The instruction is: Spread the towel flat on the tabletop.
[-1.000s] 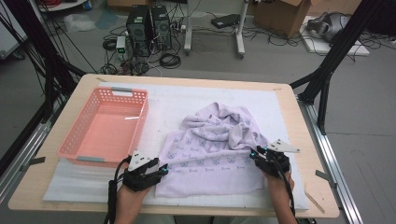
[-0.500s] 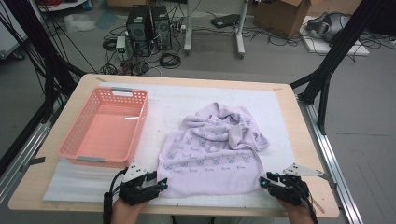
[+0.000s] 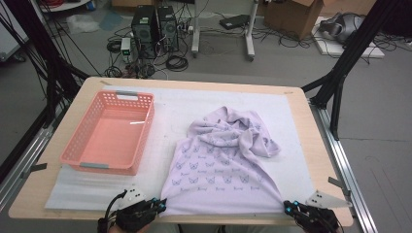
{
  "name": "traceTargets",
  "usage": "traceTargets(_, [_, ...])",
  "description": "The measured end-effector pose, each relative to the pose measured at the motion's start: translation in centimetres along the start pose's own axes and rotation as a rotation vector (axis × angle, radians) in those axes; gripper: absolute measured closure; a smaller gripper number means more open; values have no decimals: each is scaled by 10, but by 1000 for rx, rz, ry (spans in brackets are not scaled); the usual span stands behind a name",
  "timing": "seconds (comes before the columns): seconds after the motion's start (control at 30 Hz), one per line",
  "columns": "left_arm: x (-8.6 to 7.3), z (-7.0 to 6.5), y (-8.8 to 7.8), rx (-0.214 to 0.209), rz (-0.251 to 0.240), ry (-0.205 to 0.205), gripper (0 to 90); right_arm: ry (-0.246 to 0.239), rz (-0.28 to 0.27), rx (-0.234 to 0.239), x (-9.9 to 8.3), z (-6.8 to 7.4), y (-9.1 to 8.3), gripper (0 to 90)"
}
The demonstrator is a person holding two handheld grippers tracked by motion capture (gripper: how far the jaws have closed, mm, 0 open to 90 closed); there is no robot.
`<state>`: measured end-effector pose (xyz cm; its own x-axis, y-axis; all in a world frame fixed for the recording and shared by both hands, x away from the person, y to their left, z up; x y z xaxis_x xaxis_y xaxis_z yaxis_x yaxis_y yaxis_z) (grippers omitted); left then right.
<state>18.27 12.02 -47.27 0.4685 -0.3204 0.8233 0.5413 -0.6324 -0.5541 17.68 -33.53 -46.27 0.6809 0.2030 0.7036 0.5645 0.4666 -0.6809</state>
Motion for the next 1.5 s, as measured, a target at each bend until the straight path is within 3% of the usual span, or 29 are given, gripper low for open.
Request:
traceTargets(0.1, [-6, -5, -4, -15, -5, 12, 856, 6, -1, 29, -10, 6, -9, 873])
traceTargets(0.17, [-5, -2, 0, -12, -15, -6, 672, 12, 12, 24, -13, 8, -6, 838])
traceTargets(0.23, [-1, 3, 4, 8, -42, -14, 547, 25, -20, 23, -7, 7, -4, 698])
traceTargets(0.33, [10, 13, 11, 34, -74, -22, 470, 61, -82, 24, 5, 2, -2, 635])
traceTargets(0.47, [20, 25, 19, 52, -96, -40, 452, 51, -95, 8, 18, -1, 9, 628])
traceTargets(0.53, [24, 31, 27, 55, -82, -43, 450, 41, -81, 4, 25, -1, 20, 628])
traceTargets(0.63, [27, 32, 40, 26, -43, -45, 464, 24, -52, -12, 35, -1, 38, 641])
traceTargets(0.7, [27, 27, 45, 20, -26, -3, 520, 24, -25, -24, 39, -2, 49, 695])
traceTargets(0.77, [27, 23, 45, 13, 3, 30, 714, 18, -9, -26, 39, -3, 55, 787])
traceTargets(0.8, [27, 23, 43, 1, 23, 25, 828, 25, -2, -6, 39, -3, 54, 854])
traceTargets(0.93, [20, 21, 32, -24, 34, 22, 863, 18, 23, -5, 31, -6, 41, 874])
traceTargets(1.03, [14, 17, 18, -42, 33, 22, 864, 17, 42, 28, 20, -4, 29, 876])
traceTargets(1.17, [6, 15, 4, -49, 45, 32, 859, -9, 78, 101, 6, 10, 20, 875])
traceTargets(1.23, [3, 17, 4, -46, 35, 24, 803, -23, 80, 97, 6, 16, 19, 856])
traceTargets(1.3, [5, 20, 7, -24, 17, 1, 604, -25, 49, 80, 11, 15, 19, 736])
traceTargets(1.4, [17, 24, 14, -9, -40, 5, 535, -8, -11, 72, 23, 16, 22, 659])
traceTargets(1.5, [25, 24, 21, -6, -64, 19, 520, -62, -24, 32, 37, 22, 38, 663])
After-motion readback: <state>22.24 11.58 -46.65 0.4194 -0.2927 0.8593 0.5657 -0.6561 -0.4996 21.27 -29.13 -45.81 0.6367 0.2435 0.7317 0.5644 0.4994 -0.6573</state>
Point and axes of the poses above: each handheld gripper's, and its own axes: y roughly forward along the jaws, x roughly out of its top, z roughly to its left, the point moved 4 cm from there along y, roughly forward along the jaws, and after that the axes turned 10 degrees about y, right-handed, at the moved point
